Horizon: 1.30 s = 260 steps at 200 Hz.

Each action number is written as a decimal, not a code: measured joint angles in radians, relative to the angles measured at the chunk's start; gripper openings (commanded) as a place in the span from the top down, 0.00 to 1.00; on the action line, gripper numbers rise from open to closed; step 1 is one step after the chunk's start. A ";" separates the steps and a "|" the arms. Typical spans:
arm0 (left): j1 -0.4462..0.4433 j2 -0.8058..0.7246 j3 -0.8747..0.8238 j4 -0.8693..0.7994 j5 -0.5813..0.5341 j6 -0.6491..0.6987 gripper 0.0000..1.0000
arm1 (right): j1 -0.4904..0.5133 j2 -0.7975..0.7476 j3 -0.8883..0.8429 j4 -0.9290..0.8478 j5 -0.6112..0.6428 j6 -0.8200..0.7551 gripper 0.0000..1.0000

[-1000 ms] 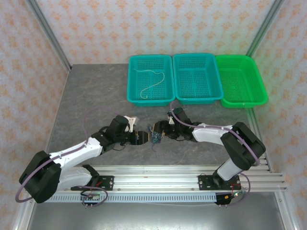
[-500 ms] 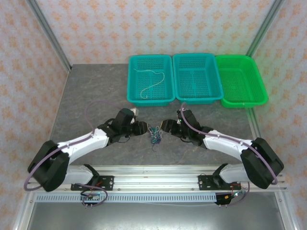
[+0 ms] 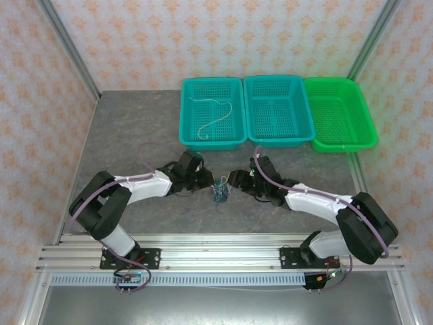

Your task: Untangle the cables

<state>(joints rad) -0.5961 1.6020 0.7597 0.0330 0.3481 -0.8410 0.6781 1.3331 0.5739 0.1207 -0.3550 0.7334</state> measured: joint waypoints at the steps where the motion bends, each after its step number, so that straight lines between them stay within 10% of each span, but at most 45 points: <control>1: 0.000 0.000 0.000 0.001 0.000 -0.001 0.92 | 0.000 0.000 0.000 0.000 0.000 0.000 0.40; 73: 0.000 -0.051 -0.011 -0.009 0.003 0.008 1.00 | 0.115 0.117 0.113 -0.073 0.061 -0.055 0.27; 102: 0.000 -0.095 -0.023 -0.013 0.004 0.026 1.00 | 0.153 0.233 0.198 -0.078 0.106 -0.063 0.46; 144: 0.002 -0.174 -0.063 -0.048 -0.021 0.040 1.00 | 0.156 0.368 0.277 -0.098 0.194 -0.036 1.00; 197: 0.153 -0.377 -0.154 -0.137 -0.051 0.062 1.00 | 0.078 0.145 0.134 -0.167 0.397 0.141 1.00; 260: 0.218 -0.436 -0.212 -0.170 -0.040 0.117 1.00 | 0.003 -0.022 -0.044 -0.275 0.518 0.150 0.74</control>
<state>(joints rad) -0.3779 1.1660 0.5472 -0.1371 0.3077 -0.7238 0.6807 1.3113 0.5297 -0.1543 0.1631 0.8829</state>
